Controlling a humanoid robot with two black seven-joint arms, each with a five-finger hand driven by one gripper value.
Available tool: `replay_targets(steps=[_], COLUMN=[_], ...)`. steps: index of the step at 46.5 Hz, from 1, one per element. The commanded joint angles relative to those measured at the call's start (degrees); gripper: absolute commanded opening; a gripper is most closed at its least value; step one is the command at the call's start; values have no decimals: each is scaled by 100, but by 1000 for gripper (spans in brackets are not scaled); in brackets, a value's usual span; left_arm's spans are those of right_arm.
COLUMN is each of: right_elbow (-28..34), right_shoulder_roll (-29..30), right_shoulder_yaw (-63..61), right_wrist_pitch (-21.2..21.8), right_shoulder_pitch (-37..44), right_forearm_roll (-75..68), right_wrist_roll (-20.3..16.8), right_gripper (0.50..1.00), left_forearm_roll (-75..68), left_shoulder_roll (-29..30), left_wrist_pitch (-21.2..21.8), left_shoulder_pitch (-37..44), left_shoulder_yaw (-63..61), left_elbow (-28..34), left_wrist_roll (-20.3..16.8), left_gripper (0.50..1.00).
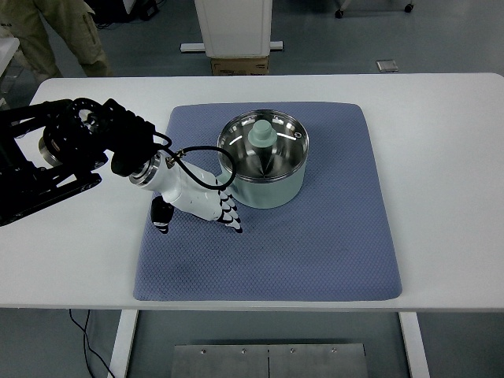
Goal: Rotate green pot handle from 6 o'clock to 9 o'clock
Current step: 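Push the handle with the left hand, rotating the pot clockwise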
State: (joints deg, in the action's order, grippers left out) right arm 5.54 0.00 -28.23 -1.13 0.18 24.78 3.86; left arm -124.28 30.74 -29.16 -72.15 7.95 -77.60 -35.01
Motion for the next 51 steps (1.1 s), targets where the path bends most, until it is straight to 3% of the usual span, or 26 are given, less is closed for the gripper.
replay_targets(steps=[1, 23, 51], right_elbow=[0, 0, 0], right_shoulder_roll=[0, 0, 0], right_shoulder_yaw=[2, 2, -7], right_wrist_pitch=[-2, -2, -2], right_shoulder_pitch=[8, -1, -1], right_forearm_roll=[0, 0, 0], right_wrist_roll=[1, 1, 1], right_gripper=[1000, 1000, 1000], left_forearm_roll=[-9, -404, -572], left_shoulder_roll=[10, 10, -7], left_wrist_pitch=[25, 51, 552], left_shoulder_pitch=[-89, -159, -239], left_shoulder_yaw=[-126, -364, -628], left_elbow=[-1, 394, 1098], left_wrist_roll=[1, 1, 1], left_gripper=[1000, 1000, 1000])
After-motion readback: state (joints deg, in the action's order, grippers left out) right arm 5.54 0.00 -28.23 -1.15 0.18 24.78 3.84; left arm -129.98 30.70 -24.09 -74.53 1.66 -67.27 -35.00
